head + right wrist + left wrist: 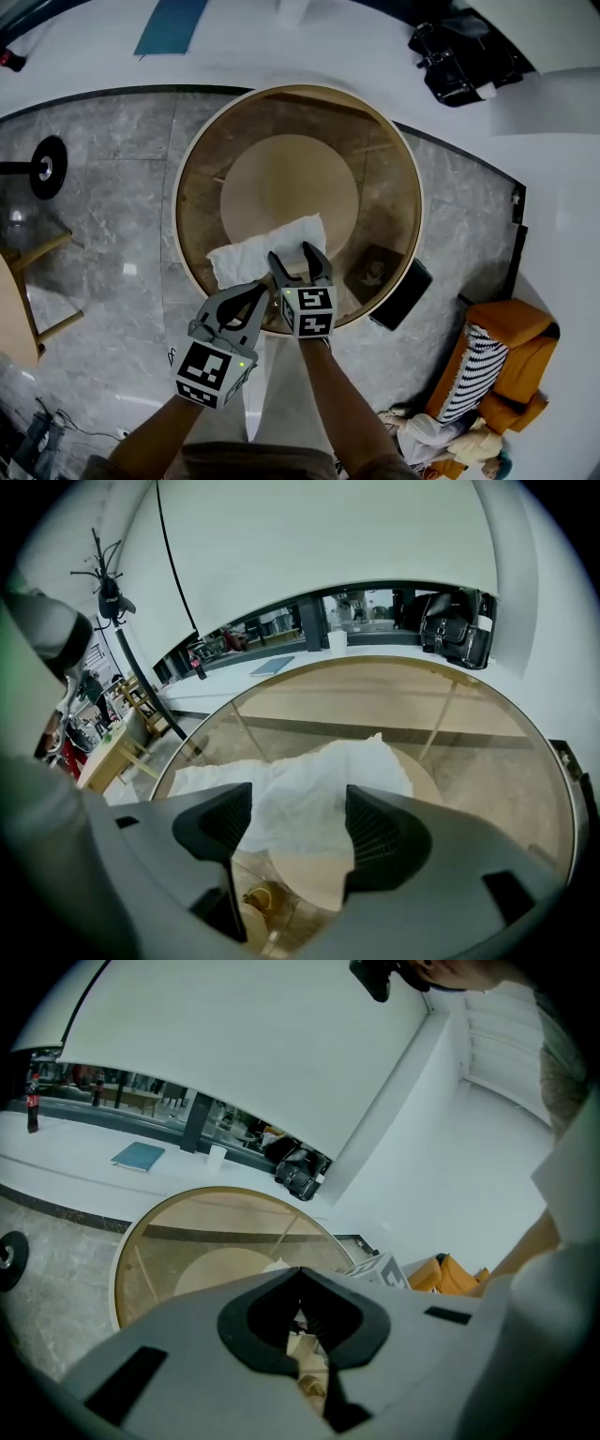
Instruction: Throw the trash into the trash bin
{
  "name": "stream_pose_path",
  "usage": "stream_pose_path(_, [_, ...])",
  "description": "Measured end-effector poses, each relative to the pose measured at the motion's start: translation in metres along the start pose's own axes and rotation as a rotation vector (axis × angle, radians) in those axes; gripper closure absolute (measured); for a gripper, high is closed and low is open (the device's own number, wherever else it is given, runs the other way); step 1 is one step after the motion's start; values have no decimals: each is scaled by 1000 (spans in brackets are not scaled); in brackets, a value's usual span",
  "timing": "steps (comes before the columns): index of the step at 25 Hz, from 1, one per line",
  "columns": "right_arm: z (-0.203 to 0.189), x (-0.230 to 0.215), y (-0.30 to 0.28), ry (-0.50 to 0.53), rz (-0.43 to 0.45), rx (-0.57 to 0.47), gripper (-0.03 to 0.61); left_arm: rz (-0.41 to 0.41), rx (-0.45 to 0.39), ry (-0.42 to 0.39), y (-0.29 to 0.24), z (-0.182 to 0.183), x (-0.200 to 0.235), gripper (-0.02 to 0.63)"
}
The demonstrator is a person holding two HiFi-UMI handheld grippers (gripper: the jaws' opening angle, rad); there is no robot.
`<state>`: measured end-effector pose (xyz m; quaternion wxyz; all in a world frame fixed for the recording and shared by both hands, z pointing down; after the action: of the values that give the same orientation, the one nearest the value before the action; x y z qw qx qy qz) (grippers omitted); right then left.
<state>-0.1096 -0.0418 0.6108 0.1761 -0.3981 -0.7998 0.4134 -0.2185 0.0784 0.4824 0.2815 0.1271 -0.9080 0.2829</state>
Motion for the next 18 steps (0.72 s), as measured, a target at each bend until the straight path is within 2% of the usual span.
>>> stream_pose_path(6, [0,-3,1,16,-23,-10,279,0,6,6,-4,2,2,595])
stream_pose_path(10, [-2,-15,0,-12,-48,0,399,5,11,20,-7,1,2,595])
stream_pose_path(13, [-5,-27,2,-49,-55,22,548,0,14,16,-10,1,-2,595])
stream_pose_path(18, [-14,-42,9,-115,-64,35,557,-25,28,-2,-18,1,-13,595])
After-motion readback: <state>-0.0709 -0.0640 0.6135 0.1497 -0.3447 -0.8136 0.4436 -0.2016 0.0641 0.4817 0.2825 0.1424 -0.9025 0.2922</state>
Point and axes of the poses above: the fingertips, and each gripper's own axes: y backward along the fingers, x to its left, z out of its top, the point moved 10 cm from there along y, backward along the fingers, and after that the axes turned 11 degrees about -z, right-handed, at the moved point
